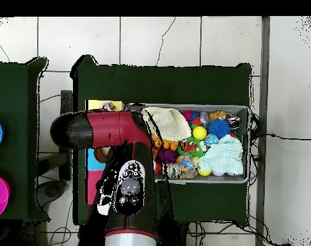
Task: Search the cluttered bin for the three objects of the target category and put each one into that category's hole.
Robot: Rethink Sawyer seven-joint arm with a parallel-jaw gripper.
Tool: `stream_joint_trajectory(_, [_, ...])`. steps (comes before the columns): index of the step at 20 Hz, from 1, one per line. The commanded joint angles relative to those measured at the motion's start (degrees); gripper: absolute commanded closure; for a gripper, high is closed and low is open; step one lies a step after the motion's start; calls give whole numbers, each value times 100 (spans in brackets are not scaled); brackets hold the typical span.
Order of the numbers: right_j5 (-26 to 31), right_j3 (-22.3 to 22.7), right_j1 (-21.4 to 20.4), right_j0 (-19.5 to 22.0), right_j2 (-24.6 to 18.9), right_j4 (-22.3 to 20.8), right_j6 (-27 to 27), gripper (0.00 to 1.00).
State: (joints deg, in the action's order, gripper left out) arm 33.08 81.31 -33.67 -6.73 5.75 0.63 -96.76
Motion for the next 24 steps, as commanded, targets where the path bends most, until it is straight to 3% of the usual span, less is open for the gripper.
stream_joint_trajectory(1, [-454,298,554,-52,-30,236,-1611,100])
stream_joint_trajectory(14, [-691,290,918,-118,-152,683,-1677,100])
stream_joint_trajectory(24, [-1114,278,1172,-13,-320,907,-1401,100])
